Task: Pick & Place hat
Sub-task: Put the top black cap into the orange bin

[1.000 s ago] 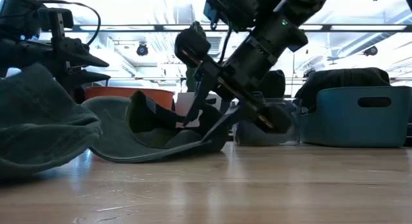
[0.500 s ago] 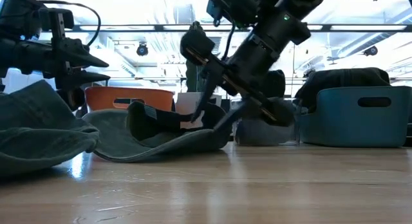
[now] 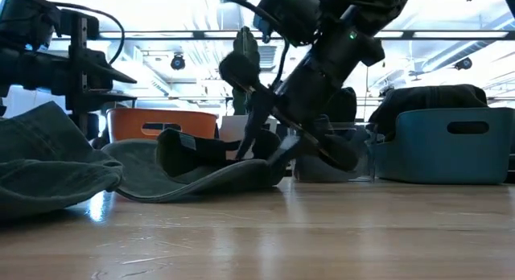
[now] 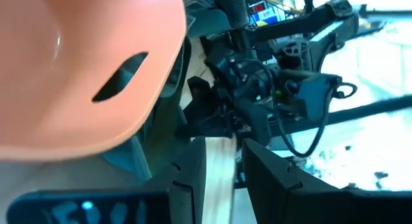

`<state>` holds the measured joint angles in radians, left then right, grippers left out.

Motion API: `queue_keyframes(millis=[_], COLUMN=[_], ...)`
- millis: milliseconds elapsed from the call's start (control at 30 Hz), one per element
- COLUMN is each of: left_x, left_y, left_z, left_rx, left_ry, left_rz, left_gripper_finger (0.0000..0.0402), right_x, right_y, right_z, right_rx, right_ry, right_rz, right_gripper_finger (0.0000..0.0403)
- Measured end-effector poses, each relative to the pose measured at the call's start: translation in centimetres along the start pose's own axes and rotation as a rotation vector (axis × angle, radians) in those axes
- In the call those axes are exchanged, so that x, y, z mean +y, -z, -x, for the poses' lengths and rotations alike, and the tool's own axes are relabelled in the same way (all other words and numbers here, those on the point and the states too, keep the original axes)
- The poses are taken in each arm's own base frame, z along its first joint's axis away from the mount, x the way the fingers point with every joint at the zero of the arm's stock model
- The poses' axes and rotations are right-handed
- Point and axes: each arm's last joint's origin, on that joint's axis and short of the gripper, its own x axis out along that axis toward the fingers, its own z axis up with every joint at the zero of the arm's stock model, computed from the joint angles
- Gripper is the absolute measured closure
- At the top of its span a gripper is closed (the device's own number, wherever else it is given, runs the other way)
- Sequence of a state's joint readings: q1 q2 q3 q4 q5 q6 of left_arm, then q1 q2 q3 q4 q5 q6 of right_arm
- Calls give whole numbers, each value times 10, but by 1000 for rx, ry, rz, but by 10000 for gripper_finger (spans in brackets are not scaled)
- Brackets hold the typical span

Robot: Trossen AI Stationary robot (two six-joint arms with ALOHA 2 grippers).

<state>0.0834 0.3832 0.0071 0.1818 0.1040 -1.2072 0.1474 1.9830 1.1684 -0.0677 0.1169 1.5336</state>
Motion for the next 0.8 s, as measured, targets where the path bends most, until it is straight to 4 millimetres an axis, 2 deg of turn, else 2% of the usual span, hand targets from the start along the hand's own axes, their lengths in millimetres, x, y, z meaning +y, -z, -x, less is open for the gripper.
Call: queue_keyframes(millis=[133, 300, 467, 633, 800], left_x=[0, 0, 0, -1, -11], left_y=[0, 0, 1, 0, -2], left_z=[0, 0, 0, 0, 1], left_rx=[1, 0, 25, 27, 27], left_ry=[-4, -1, 6, 19, 125], left_rz=[94, 98, 169, 173, 133], left_gripper_finger=[307, 307, 307, 307, 307], right_x=[1, 7, 22, 43, 58], right_y=[-7, -9, -11, -13, -19], right_z=[2, 4, 15, 42, 61], right_rx=[-54, -94, -117, -118, -129], right_ry=[-7, -23, -42, -23, 12], right_rz=[17, 79, 178, 362, 427], right_gripper_finger=[321, 385, 388, 389, 389])
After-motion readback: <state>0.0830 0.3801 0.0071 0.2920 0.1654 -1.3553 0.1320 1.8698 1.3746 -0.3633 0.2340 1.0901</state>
